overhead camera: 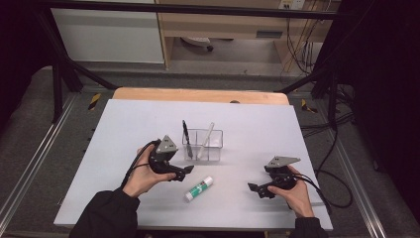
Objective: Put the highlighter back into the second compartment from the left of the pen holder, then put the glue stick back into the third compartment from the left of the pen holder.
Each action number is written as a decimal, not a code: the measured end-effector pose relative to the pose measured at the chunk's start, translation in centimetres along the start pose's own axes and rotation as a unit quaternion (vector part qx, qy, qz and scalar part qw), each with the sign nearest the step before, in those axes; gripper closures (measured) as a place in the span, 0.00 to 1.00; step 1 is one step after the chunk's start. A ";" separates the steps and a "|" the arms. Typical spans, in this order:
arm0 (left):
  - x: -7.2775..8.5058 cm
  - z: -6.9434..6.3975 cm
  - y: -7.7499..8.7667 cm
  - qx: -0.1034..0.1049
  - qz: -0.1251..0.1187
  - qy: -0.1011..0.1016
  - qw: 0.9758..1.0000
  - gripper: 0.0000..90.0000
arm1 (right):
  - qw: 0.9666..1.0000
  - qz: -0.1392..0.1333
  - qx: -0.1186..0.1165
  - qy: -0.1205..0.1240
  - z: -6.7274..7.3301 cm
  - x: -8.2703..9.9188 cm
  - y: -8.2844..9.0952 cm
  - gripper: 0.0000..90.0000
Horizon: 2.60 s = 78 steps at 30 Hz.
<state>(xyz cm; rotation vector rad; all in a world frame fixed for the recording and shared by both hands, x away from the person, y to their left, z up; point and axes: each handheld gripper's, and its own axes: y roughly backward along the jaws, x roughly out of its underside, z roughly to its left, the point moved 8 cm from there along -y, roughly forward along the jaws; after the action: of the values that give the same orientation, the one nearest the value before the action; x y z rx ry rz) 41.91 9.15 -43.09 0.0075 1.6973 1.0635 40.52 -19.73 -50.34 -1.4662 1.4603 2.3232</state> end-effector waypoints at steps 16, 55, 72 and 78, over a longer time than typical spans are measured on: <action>2.5 -1.7 -1.0 0.013 0.051 -0.029 0.998 0.14 | 1.000 0.003 0.000 0.003 0.0 0.1 -0.1 0.03; 2.8 -5.8 -4.6 0.040 0.104 -0.029 0.993 0.26 | 1.000 0.007 -0.002 0.004 0.2 0.3 -0.2 0.03; 2.6 -6.2 -5.4 0.024 0.121 -0.030 0.992 0.44 | 1.000 0.008 -0.004 0.006 0.1 0.2 -0.1 0.03; 2.4 -6.7 -5.6 0.038 0.139 -0.019 0.989 0.48 | 1.000 0.004 -0.004 0.005 0.1 0.1 -0.1 0.03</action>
<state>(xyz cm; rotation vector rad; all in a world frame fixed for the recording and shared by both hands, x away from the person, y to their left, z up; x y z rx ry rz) 38.42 2.73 -48.45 0.3203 1.7352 1.1933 40.41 -19.66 -50.48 -1.4797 1.4642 2.3330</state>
